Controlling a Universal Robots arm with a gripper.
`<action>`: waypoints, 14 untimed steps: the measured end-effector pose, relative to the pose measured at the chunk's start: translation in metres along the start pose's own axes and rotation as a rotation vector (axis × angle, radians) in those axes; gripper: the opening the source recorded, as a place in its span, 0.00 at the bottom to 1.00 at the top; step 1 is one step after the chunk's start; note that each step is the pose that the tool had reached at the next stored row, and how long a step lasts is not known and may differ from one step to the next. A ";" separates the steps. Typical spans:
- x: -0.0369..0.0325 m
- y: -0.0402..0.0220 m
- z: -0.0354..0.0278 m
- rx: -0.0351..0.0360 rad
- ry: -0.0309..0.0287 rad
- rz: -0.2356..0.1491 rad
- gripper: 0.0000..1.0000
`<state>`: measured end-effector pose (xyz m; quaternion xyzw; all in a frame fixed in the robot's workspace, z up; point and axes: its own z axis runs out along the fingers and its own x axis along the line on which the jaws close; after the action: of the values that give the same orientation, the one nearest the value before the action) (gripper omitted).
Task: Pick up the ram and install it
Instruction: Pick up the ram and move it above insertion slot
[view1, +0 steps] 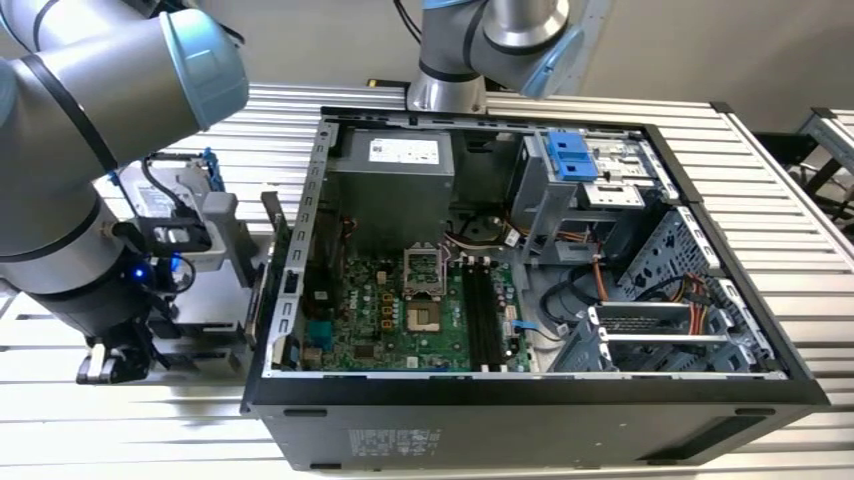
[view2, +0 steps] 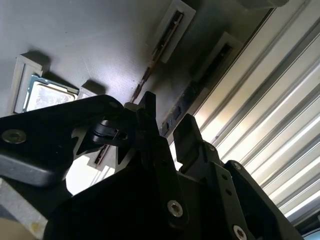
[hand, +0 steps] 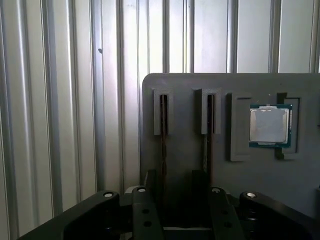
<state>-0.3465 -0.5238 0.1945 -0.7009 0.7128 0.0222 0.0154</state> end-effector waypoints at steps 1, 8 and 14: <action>0.0002 0.0000 0.0004 0.0000 -0.0001 0.000 1.00; 0.0012 0.0000 0.0009 0.0000 0.0000 0.000 1.00; 0.0023 -0.0001 0.0009 0.0000 0.0000 0.000 1.00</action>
<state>-0.3465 -0.5261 0.1935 -0.7009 0.7128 0.0222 0.0155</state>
